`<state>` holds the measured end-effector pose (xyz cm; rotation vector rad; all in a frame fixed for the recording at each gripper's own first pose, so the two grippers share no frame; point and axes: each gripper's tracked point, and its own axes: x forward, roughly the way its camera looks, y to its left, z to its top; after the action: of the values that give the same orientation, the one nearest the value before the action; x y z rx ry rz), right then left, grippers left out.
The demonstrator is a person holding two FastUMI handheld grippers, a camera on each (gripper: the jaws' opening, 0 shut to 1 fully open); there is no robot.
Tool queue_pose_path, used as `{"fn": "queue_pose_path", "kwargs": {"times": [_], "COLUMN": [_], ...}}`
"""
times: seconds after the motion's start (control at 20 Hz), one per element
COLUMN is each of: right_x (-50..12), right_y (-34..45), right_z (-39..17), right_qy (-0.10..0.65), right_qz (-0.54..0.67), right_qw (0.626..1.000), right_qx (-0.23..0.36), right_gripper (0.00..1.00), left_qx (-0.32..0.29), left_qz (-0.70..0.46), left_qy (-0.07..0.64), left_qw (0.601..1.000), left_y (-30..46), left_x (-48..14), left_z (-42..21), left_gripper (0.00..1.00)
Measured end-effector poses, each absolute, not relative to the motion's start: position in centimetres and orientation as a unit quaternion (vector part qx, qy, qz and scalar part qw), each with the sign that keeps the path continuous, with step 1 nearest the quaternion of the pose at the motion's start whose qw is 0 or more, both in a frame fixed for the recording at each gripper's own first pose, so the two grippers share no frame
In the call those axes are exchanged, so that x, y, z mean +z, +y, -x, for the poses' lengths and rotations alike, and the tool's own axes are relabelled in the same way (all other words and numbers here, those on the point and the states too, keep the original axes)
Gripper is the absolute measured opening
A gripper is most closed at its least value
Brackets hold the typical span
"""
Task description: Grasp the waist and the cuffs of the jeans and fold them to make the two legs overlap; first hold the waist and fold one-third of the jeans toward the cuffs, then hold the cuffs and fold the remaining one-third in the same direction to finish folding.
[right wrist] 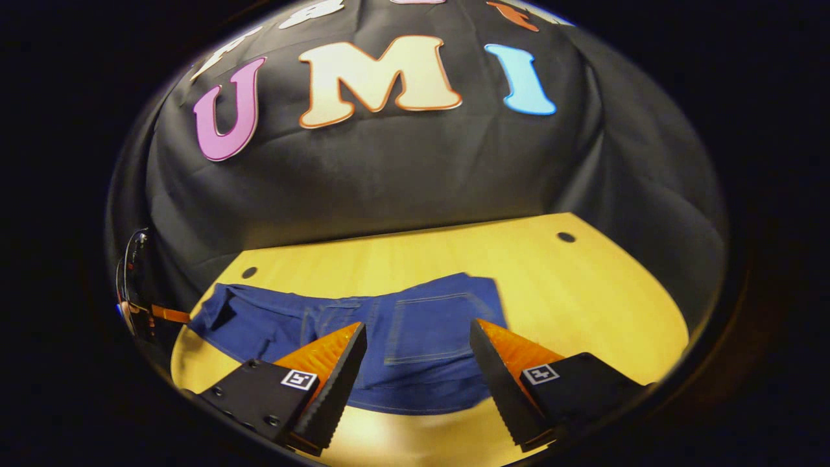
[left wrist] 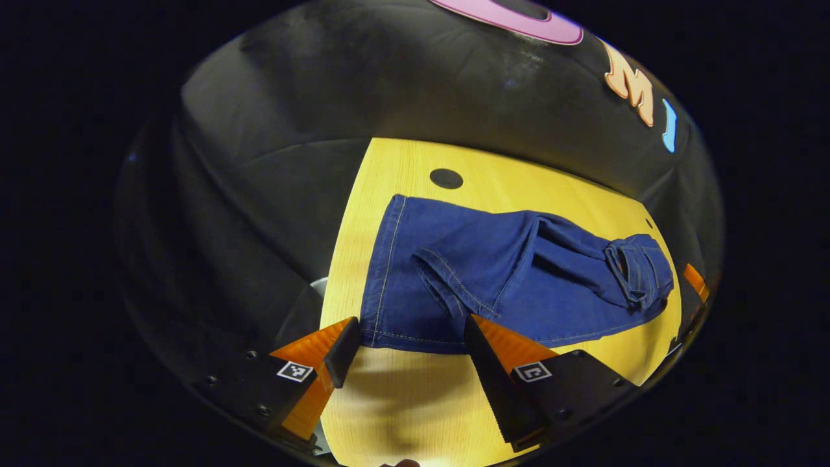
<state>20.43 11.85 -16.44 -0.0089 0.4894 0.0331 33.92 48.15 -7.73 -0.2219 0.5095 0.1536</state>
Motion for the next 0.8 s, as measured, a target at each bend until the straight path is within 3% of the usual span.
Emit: {"fn": "queue_pose_path", "kwargs": {"times": [0.1, 0.15, 0.2, 0.25, 0.3, 0.4, 0.5, 0.55, 0.6, 0.65, 0.7, 0.75, 0.8], "right_x": [-15.2, -14.9, -14.7, -14.5, -14.6, -15.1, -15.1, -15.2, -15.6, -16.0, -16.4, -16.7, -16.9], "right_y": [9.7, 9.1, 8.4, 7.7, 6.9, 5.9, 5.5, 5.4, 5.4, 5.5, 5.4, 5.2, 4.9], "right_z": [-19.5, -18.9, -18.4, -17.8, -17.2, -15.9, -15.1, -14.8, -14.6, -14.2, -13.9, -13.7, -13.4], "right_qy": [0.23, 0.227, 0.225, 0.224, 0.226, 0.236, 0.239, 0.24, 0.243, 0.248, 0.253, 0.256, 0.256], "right_qz": [-0.005, -0.016, -0.021, -0.02, -0.012, 0.001, 0.0, -0.005, -0.012, -0.022, -0.031, -0.037, -0.041], "right_qw": [0.973, 0.974, 0.974, 0.974, 0.974, 0.971, 0.97, 0.97, 0.969, 0.967, 0.966, 0.964, 0.964], "right_qx": [-0.005, -0.011, -0.019, -0.025, -0.032, -0.041, -0.046, -0.048, -0.049, -0.049, -0.05, -0.054, -0.059], "right_gripper": [0.99, 0.94, 0.98, 0.94, 0.99, 0.99, 0.99, 0.94, 0.94, 0.94, 0.94, 0.94, 0.94], "left_qx": [0.085, 0.087, 0.091, 0.097, 0.107, 0.122, 0.135, 0.135, 0.13, 0.122, 0.123, 0.119, 0.119], "left_qz": [0.121, 0.126, 0.131, 0.133, 0.129, 0.121, 0.117, 0.115, 0.117, 0.12, 0.122, 0.122, 0.123], "left_qy": [0.254, 0.256, 0.258, 0.262, 0.263, 0.265, 0.266, 0.266, 0.266, 0.261, 0.262, 0.261, 0.261], "left_qw": [0.956, 0.955, 0.953, 0.951, 0.95, 0.949, 0.947, 0.948, 0.948, 0.95, 0.949, 0.95, 0.95], "left_y": [48.6, 48.5, 48.5, 48.7, 49.1, 49.9, 50.6, 50.6, 50.5, 49.9, 49.5, 49.1, 49.0], "left_x": [-8.5, -9.0, -9.3, -9.5, -9.6, -10.0, -10.2, -10.2, -10.2, -10.0, -9.9, -10.0, -10.0], "left_z": [-34.5, -34.6, -34.8, -34.7, -34.6, -34.7, -34.7, -34.9, -35.1, -35.4, -35.7, -35.6, -35.7], "left_gripper": [0.96, 0.96, 0.95, 0.95, 0.95, 0.91, 0.67, 0.54, 0.52, 0.39, 0.33, 0.17, 0.13]}}
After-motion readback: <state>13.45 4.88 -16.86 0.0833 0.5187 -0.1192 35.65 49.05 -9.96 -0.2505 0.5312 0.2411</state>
